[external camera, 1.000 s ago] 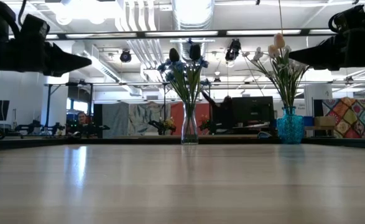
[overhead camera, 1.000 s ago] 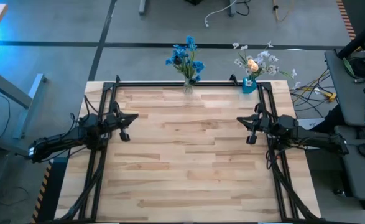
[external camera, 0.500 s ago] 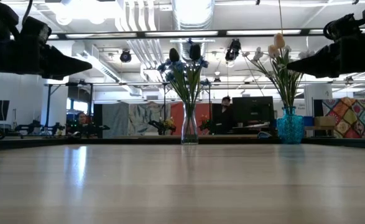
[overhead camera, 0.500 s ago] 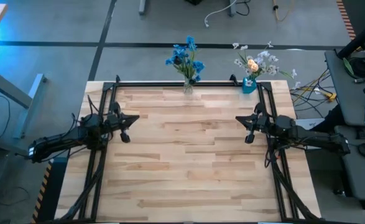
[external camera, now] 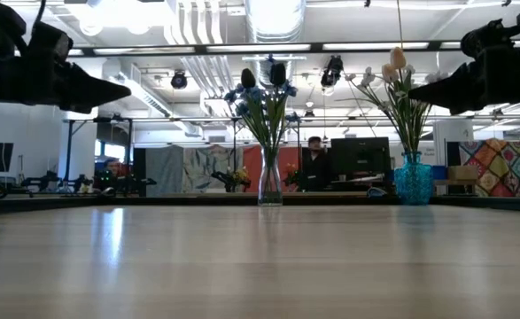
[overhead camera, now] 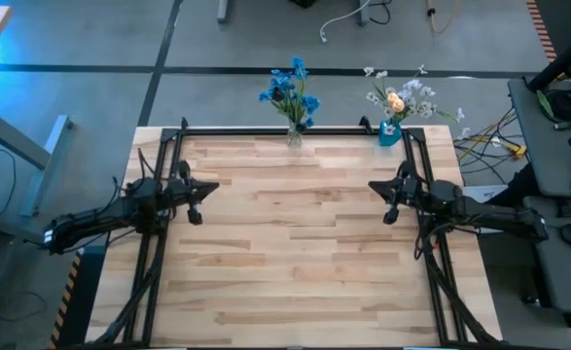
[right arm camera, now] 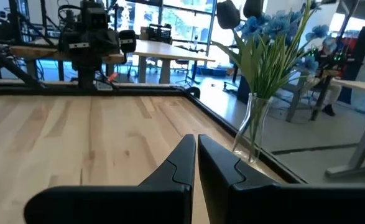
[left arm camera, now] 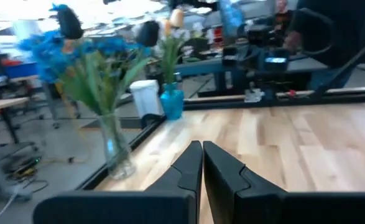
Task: Sort flowers into vase by color
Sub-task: Return to Home Position
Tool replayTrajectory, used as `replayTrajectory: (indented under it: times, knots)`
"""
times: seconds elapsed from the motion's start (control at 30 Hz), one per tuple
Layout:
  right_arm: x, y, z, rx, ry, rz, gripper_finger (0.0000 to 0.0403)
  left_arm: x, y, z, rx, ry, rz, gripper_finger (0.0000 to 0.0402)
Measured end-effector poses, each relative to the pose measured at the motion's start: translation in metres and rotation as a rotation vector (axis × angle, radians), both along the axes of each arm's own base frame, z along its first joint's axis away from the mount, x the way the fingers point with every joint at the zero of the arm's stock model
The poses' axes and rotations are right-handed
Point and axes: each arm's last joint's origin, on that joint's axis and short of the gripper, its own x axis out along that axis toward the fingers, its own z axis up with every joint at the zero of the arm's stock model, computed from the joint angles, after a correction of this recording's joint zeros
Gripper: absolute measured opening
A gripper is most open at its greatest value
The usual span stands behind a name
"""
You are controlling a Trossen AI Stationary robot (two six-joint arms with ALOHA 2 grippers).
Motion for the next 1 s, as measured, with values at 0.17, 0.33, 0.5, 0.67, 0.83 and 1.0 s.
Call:
replayTrajectory:
  times: [0.17, 0.33, 0.5, 0.67, 0.83, 1.0]
  knots:
    - [-0.002, 0.0, 0.005, -0.042, -0.029, -0.016, 0.0012, -0.002, 0.003, 0.0, -0.013, -0.005, 0.093, 0.0]
    - [-0.004, -0.002, 0.006, -0.06, -0.032, -0.103, 0.0012, -0.002, 0.005, 0.0, -0.02, -0.006, 0.133, 0.0]
    - [-0.005, -0.004, 0.006, -0.077, -0.021, -0.163, 0.0012, -0.003, 0.009, -0.001, -0.063, -0.019, 0.241, 0.0]
    - [-0.005, -0.004, 0.006, -0.086, -0.017, -0.163, 0.0012, -0.002, 0.012, -0.002, -0.065, 0.002, 0.337, 0.0]
    - [-0.004, -0.004, 0.005, -0.092, -0.011, -0.162, 0.0012, 0.0, 0.013, -0.005, -0.067, 0.035, 0.355, 0.0]
    - [-0.003, -0.004, 0.004, -0.057, -0.009, -0.159, 0.0012, 0.001, 0.013, -0.006, -0.069, 0.053, 0.364, 0.0]
